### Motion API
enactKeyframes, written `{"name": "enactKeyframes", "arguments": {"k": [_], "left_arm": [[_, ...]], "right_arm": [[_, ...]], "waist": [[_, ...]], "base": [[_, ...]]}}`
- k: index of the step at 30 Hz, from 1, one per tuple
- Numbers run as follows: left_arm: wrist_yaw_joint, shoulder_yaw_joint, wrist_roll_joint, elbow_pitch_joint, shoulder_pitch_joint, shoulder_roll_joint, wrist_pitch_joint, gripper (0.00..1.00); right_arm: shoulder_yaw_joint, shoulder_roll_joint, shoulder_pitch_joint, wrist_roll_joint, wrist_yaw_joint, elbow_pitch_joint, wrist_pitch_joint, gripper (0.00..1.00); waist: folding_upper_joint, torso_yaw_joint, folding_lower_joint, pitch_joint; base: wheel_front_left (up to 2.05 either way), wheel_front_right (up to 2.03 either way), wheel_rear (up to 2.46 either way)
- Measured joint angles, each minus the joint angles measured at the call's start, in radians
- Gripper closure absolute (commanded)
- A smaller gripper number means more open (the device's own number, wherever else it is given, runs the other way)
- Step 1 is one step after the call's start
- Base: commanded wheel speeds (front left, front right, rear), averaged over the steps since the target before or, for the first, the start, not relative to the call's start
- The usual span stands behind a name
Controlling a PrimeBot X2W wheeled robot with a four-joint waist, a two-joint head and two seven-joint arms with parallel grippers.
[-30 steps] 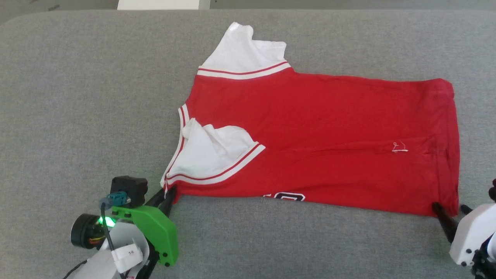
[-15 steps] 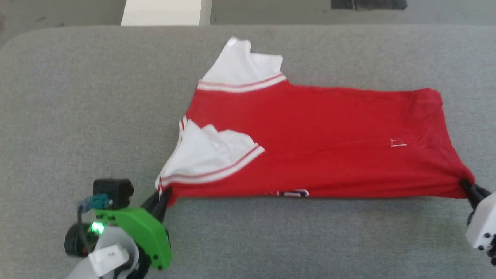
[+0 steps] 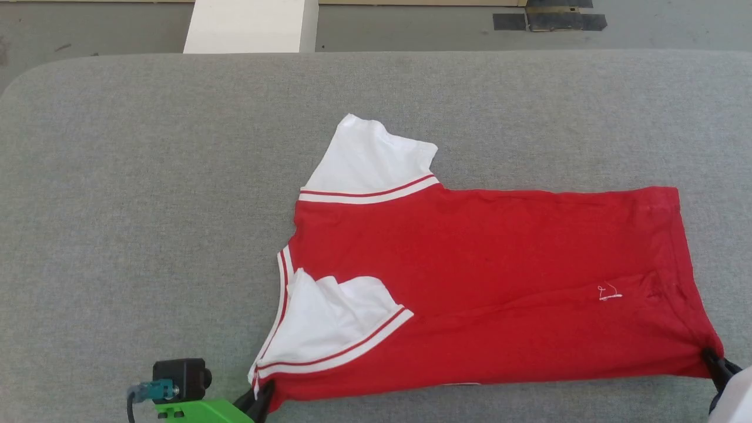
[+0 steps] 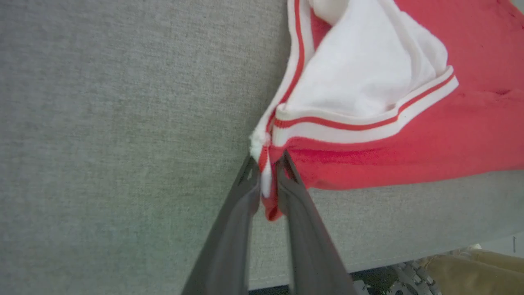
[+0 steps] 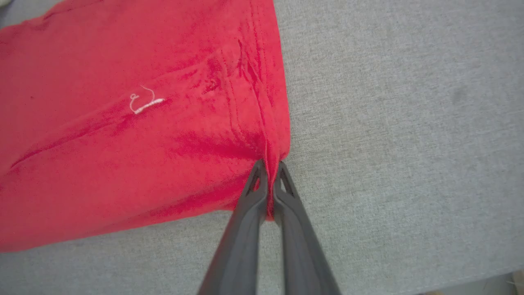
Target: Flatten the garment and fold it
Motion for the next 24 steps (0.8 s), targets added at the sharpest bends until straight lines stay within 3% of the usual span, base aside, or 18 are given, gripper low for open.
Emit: {"name": "enactKeyframes", "arguments": {"k": [1,9,13,17,19,21,24], "left_arm": [[0.000,0.000,0.000,0.014,-0.002,-0.010,-0.014,0.00],[-0.011,0.070,-0.029,0.031,-0.022,-0.033,-0.084,0.00],[-0.012,0.132,0.004,-0.057,-0.087,0.037,-0.110,0.00],[-0.005,0.169,0.140,-0.099,-0.279,0.108,-0.150,0.00],[-0.030,0.151,0.185,-0.102,-0.400,0.125,-0.145,0.00],[-0.099,0.097,0.228,-0.071,-0.544,0.144,-0.105,0.00],[-0.169,0.042,0.275,0.023,-0.747,0.144,-0.054,0.00]], "right_arm": [[0.003,0.004,-0.001,0.000,0.000,0.005,-0.018,0.00],[0.020,0.010,-0.034,-0.002,0.000,0.008,-0.111,0.00],[0.006,0.007,-0.058,-0.024,0.000,-0.038,-0.184,0.00],[0.009,0.009,-0.088,-0.060,0.000,-0.073,-0.268,0.00],[0.019,0.011,-0.109,-0.063,0.000,-0.080,-0.292,0.00],[0.037,0.016,-0.126,-0.063,0.000,-0.085,-0.302,0.00],[0.054,0.019,-0.147,-0.063,0.000,-0.091,-0.316,0.00]], "waist": [[0.0000,0.000,0.0000,-0.001],[0.0000,-0.005,0.0000,-0.027],[0.0000,-0.013,0.0000,-0.025],[0.0000,-0.016,0.0000,0.003],[0.0000,-0.019,0.0000,0.024],[0.0000,-0.023,0.0000,0.051],[0.0000,-0.028,0.0000,0.095]], "base": [[0.00,0.00,0.00],[0.00,0.00,0.00],[0.00,0.00,0.00],[0.00,0.00,0.00],[0.00,0.00,0.00],[0.00,0.00,0.00],[0.00,0.00,0.00]]}}
